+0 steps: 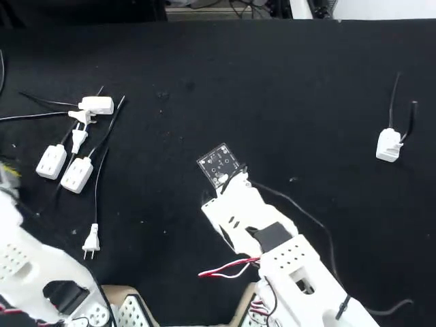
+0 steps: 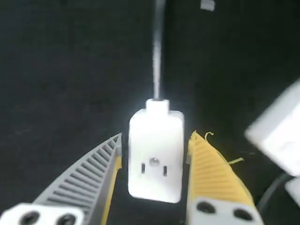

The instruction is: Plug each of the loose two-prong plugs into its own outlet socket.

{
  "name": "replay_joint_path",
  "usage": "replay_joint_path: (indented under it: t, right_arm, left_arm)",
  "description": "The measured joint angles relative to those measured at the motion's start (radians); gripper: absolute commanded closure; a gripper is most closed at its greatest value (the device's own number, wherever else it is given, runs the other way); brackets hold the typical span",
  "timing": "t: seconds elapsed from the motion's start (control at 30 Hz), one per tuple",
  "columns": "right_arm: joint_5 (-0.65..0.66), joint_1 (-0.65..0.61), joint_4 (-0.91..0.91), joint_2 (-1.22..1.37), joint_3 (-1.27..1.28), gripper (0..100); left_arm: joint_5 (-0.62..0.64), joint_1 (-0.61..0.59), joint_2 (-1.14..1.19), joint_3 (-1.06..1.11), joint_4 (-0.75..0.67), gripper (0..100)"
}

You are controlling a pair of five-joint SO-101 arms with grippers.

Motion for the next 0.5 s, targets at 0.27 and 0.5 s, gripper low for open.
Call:
replay_joint_path:
  t: [0.27, 0.5]
  right_arm:
    - [-0.002, 0.0, 0.0, 0.0, 0.0, 89.4]
    - [-0.002, 0.0, 0.0, 0.0, 0.0, 89.4]
  left_arm:
    - [-0.003, -0.13, 0.008, -0.118, 0.0, 78]
    - [-0.063, -0.18, 0.008, -0.169, 0.0, 78]
